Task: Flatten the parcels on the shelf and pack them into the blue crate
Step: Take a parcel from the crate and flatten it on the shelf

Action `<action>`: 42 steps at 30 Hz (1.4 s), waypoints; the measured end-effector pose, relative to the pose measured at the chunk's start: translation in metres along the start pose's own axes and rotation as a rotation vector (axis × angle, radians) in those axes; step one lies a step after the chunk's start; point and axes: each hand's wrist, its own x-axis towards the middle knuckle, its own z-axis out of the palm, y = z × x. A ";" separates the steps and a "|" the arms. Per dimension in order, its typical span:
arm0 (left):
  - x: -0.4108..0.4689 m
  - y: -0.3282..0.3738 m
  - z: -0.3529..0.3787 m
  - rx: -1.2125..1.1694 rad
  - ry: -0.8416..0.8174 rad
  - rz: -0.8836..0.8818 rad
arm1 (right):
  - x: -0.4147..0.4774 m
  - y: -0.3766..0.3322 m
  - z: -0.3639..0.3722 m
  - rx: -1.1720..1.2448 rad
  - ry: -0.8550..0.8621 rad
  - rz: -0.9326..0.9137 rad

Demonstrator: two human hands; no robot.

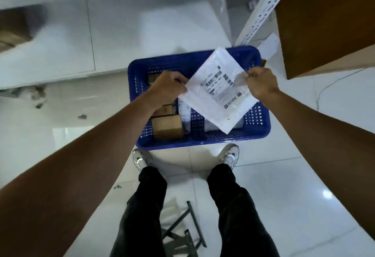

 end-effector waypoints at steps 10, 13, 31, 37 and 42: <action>0.105 -0.129 0.138 0.027 -0.005 -0.200 | 0.107 0.096 0.100 -0.361 0.009 -0.182; 0.133 -0.159 0.177 0.045 -0.029 -0.197 | 0.136 0.139 0.124 -0.496 0.034 -0.283; 0.275 -0.267 0.322 0.242 -0.230 -0.384 | 0.245 0.256 0.228 -1.065 -0.146 -0.697; 0.289 -0.277 0.325 0.288 -0.224 -0.393 | 0.254 0.271 0.249 -1.111 0.028 -0.678; 0.273 -0.248 0.324 0.832 0.009 0.067 | 0.245 0.279 0.250 -1.051 -0.091 -0.780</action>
